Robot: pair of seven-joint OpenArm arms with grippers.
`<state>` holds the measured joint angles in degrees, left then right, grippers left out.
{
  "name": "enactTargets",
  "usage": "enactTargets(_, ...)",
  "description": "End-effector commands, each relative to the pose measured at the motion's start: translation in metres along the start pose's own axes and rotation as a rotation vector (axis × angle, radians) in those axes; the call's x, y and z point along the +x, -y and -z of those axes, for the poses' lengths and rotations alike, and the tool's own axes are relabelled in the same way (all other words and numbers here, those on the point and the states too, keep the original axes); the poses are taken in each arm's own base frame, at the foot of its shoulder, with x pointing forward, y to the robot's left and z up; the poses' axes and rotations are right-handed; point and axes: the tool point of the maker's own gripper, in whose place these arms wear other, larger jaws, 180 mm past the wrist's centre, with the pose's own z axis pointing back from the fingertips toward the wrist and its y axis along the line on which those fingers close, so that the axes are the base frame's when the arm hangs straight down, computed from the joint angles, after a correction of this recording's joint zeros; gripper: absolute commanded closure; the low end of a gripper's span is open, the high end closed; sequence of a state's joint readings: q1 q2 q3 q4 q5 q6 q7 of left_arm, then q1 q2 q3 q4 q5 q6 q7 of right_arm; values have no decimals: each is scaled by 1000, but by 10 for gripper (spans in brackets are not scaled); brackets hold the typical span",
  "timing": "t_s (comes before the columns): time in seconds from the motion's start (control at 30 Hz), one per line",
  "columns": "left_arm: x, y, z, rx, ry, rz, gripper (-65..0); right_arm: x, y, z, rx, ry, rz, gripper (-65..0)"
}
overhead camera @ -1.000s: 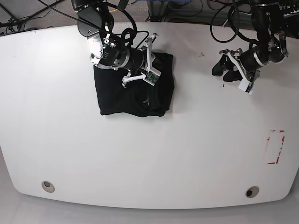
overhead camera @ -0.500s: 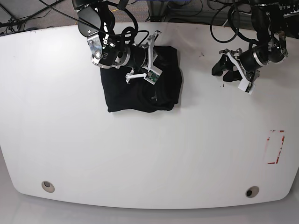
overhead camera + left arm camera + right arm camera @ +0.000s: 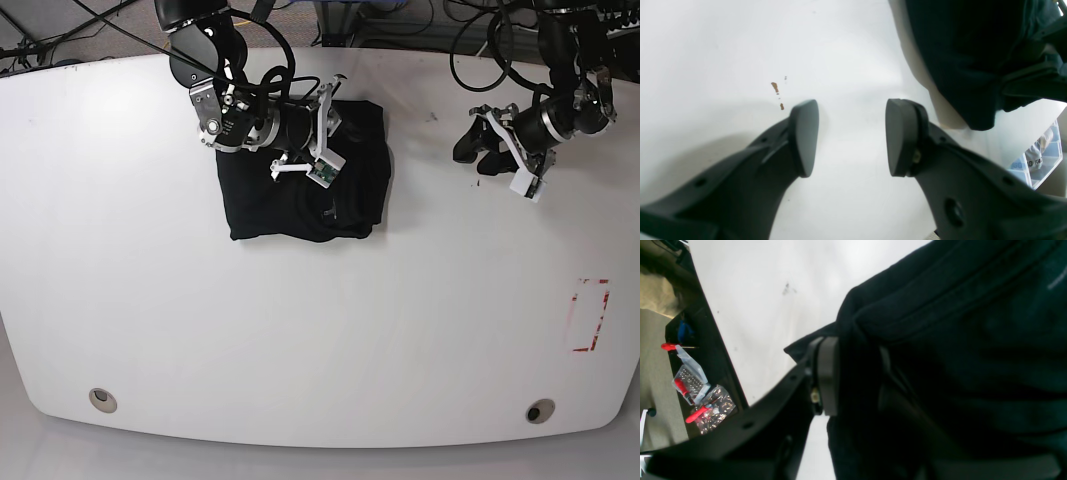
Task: Fold the T-shirt properly
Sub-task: 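Press and smooth the folded shirt bundle with the right gripper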
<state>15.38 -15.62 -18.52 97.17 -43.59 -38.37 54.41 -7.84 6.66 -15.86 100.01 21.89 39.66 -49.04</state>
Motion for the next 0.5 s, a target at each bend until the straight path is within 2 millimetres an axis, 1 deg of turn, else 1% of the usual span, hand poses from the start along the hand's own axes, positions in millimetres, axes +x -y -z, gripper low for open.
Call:
enactTargets(0.0, 13, 0, -4, -4, 42, 17, -300, 20, -3, -4, 9, 71, -19, -141)
enactTargets(0.07, 13, 0, -4, -4, 42, 17, -300, 23, -4, -4, 10, 79, -22, -120)
enactTargets(0.1, 13, 0, -4, -4, 42, 17, -300, 25, -5, -3, 12, 83, -20, -125)
enactTargets(0.17, 13, 0, -4, -4, 42, 17, -300, 24, -6, -2, 14, 76, -17, -189)
enactTargets(0.27, 13, 0, -4, -4, 42, 17, -300, 25, -7, -2, 18, 80, -12, -308)
enactTargets(0.3, 13, 0, -4, -4, 42, 17, -300, 27, -8, -2, 26, 89, -6, -333)
enactTargets(0.37, 13, 0, -4, -4, 42, 17, -300, 33, -11, -3, 51, 120, 17, -327)
enactTargets(0.47, 13, 0, -4, -4, 42, 17, -300, 33, -1, -5, 42, 145, 73, -295)
